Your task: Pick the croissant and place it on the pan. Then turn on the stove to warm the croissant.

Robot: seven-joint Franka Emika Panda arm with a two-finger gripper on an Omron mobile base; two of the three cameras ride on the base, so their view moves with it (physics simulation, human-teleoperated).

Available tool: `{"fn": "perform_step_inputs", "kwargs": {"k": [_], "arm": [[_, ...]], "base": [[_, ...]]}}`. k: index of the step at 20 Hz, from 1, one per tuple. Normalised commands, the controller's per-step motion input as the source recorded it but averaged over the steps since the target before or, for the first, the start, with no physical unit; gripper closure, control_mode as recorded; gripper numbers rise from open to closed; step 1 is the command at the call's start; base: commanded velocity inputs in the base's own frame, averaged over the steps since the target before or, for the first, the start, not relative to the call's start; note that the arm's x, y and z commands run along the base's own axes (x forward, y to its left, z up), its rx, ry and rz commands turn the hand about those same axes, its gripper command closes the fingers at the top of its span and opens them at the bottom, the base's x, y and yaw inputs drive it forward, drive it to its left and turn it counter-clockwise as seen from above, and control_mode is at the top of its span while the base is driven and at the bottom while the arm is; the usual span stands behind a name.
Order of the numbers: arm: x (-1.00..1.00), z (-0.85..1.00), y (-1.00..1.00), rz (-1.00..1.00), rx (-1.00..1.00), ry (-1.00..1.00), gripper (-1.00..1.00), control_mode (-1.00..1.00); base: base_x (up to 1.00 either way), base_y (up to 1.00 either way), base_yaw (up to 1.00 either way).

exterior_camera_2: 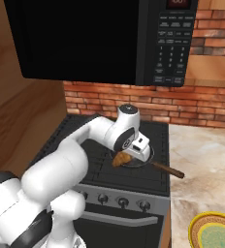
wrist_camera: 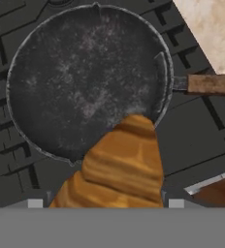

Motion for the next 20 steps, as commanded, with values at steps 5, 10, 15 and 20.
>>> {"fn": "perform_step_inputs", "kwargs": {"k": [5, 10, 15, 20], "arm": [[0.32, 0.00, 0.00, 0.00, 0.00, 0.00, 1.00, -1.00], [0.39, -0.11, 0.00, 0.00, 0.00, 0.00, 1.00, -1.00], [0.47, -0.21, 0.00, 0.01, 0.00, 0.00, 1.00, -1.00], [0.43, -0.24, -0.07, 0.03, 0.00, 0.00, 1.00, -1.00]], "base": [[0.00, 0.00, 0.00], [0.00, 0.00, 0.00], [0.00, 0.00, 0.00], [0.00, 0.00, 0.00]]}}
